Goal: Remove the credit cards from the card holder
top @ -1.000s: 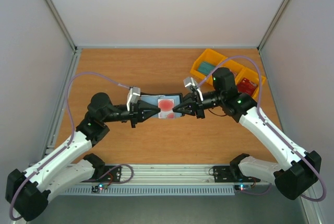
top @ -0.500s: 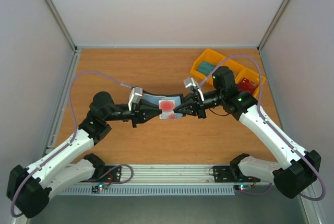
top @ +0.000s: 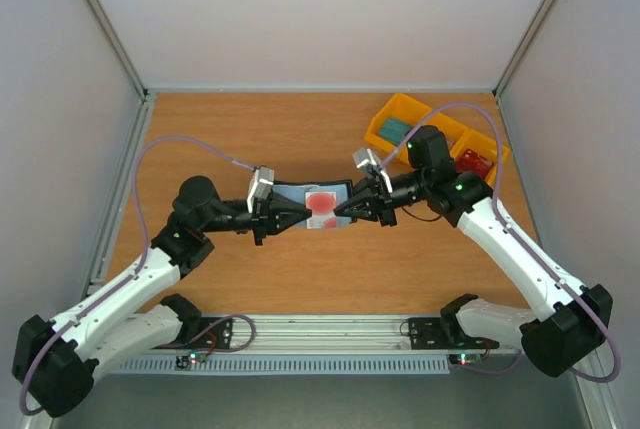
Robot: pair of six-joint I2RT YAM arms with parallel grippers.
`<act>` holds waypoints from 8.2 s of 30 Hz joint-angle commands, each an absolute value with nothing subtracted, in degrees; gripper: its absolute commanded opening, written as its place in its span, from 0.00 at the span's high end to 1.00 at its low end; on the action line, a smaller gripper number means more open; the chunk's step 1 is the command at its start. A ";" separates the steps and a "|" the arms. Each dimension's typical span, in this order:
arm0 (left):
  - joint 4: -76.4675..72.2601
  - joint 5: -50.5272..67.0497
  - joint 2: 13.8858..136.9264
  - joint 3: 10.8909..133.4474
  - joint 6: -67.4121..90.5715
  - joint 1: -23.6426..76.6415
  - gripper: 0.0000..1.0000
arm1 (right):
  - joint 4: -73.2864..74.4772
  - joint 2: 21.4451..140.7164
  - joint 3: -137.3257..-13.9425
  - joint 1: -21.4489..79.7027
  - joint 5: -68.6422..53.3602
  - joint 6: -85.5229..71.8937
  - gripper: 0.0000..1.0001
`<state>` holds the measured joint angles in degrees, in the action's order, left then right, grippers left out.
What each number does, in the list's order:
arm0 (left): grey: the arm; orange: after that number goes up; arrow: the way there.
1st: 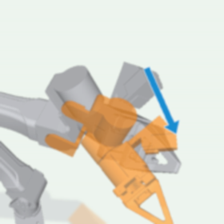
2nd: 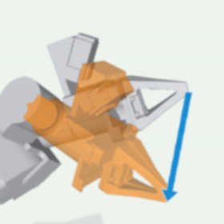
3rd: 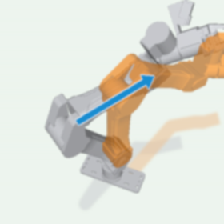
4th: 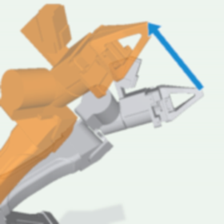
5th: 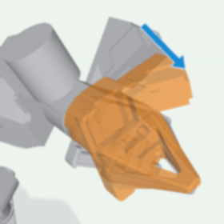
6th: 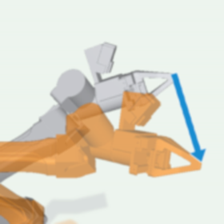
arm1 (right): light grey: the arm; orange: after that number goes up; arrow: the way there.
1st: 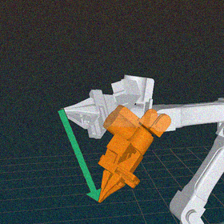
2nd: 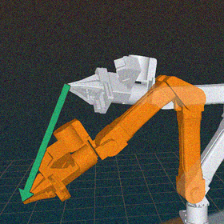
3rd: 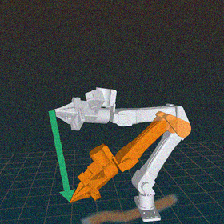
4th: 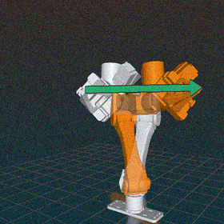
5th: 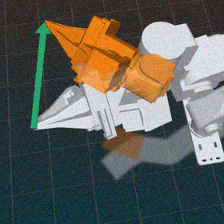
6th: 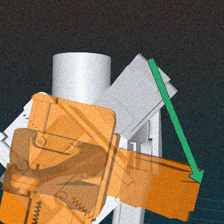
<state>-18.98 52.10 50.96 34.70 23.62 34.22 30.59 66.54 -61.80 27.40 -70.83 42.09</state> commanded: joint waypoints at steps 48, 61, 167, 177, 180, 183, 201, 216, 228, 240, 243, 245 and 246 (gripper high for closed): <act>-19.95 47.29 49.86 35.15 23.71 35.98 1.00 | 37.73 67.28 -64.98 25.91 -74.14 46.72 0.83; -20.16 47.22 48.77 34.23 24.32 35.51 0.98 | 34.07 65.80 -64.26 25.90 -72.77 43.50 0.99; -21.72 51.90 48.50 38.01 36.03 26.81 1.00 | -12.16 43.91 -42.08 38.03 -18.68 100.99 0.33; -16.76 51.79 56.38 46.48 46.51 27.25 1.00 | -35.18 54.27 -44.05 38.30 -15.23 118.06 0.32; -16.93 52.88 57.58 48.33 46.21 28.12 1.00 | -33.56 53.60 -43.24 38.83 -17.49 119.54 0.32; -16.06 53.79 58.49 49.89 45.97 28.46 1.00 | -30.57 52.70 -42.75 41.00 -16.95 123.37 0.32; -17.17 58.04 60.52 50.54 46.18 29.97 1.00 | -21.31 54.35 -45.46 48.50 -13.53 134.41 0.47; -15.05 53.06 58.56 48.49 45.02 29.89 0.58 | -18.50 52.74 -45.45 49.22 -7.90 128.95 0.99; -8.59 38.04 46.93 39.03 38.38 21.39 0.01 | 23.89 60.87 -64.23 34.90 16.18 84.28 0.99; 2.34 19.17 36.91 20.47 42.96 18.74 0.01 | 74.15 105.20 -109.40 7.44 26.21 50.67 0.99; 4.72 15.74 33.94 17.61 43.97 17.90 0.01 | 73.48 109.71 -113.67 7.12 26.81 51.26 0.99; 5.21 14.16 31.83 16.56 43.57 17.18 0.01 | 70.73 111.32 -114.30 6.99 26.12 52.98 0.99; 5.22 13.28 30.77 16.14 43.03 16.74 0.01 | 70.16 112.67 -114.97 6.95 26.26 53.74 0.99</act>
<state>4.23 19.81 34.81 17.67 43.05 18.20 65.69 111.68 -110.76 6.61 24.47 55.31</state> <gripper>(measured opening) 0.994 0.023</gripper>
